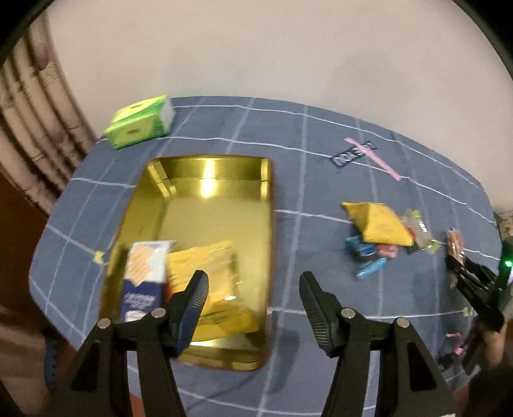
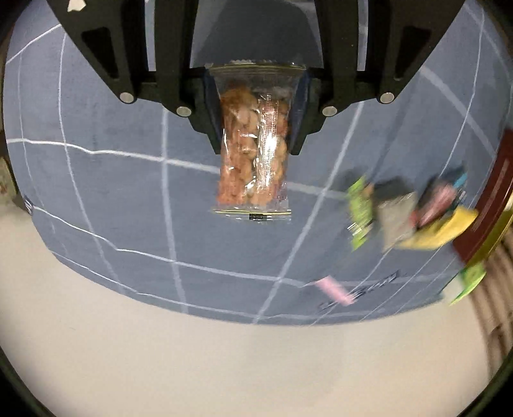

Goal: Organize snacks
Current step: 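Grasp the second yellow snack bag with the left gripper while the right holds the twisted-snack bag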

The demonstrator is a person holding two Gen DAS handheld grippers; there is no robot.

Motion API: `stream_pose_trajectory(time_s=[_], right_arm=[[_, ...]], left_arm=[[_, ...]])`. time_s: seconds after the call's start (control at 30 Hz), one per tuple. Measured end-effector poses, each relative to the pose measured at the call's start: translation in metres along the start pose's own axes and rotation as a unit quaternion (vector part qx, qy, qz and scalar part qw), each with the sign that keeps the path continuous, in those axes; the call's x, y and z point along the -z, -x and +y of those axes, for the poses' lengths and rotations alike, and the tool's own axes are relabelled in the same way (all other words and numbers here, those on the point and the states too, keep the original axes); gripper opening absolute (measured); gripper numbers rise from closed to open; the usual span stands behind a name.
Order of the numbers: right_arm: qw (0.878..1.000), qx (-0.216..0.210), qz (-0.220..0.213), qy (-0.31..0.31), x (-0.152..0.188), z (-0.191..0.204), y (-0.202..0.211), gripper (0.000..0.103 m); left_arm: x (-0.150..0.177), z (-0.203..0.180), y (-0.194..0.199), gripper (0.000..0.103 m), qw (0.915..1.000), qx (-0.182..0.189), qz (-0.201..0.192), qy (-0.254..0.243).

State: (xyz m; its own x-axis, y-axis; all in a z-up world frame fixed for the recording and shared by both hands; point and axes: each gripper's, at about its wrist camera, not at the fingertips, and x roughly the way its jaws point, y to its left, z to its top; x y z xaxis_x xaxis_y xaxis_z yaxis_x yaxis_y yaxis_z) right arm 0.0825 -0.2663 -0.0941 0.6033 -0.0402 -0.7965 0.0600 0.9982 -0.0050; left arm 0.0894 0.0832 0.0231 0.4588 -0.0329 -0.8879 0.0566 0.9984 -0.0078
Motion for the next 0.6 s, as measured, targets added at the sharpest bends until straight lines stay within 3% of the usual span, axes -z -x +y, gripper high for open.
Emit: stream_pose_trajectory(time_s=[0.17,0.27,0.37,0.6], right_arm=[[1.000,0.011,-0.017,-0.021,-0.009,-0.008,-0.011,0.036],[1.000,0.009,-0.022,-0.021,-0.010,-0.008,-0.012,0.036],[1.000,0.010,-0.022,-0.020,-0.011,-0.005,-0.014,0.036],[0.999,0.010,-0.023,-0.020,-0.006,-0.007,-0.010,0.036]], left_arm=[[-0.019,-0.030,-0.008,0.064,0.9994,0.023,0.010,-0.025],[-0.034,-0.051,-0.018,0.074,0.9971,0.060,0.031,-0.036],[-0.048,-0.067,-0.030,0.074,0.9942,0.088,0.054,-0.032],[-0.072,-0.101,-0.055,0.074,0.9892,0.102,0.093,-0.050]])
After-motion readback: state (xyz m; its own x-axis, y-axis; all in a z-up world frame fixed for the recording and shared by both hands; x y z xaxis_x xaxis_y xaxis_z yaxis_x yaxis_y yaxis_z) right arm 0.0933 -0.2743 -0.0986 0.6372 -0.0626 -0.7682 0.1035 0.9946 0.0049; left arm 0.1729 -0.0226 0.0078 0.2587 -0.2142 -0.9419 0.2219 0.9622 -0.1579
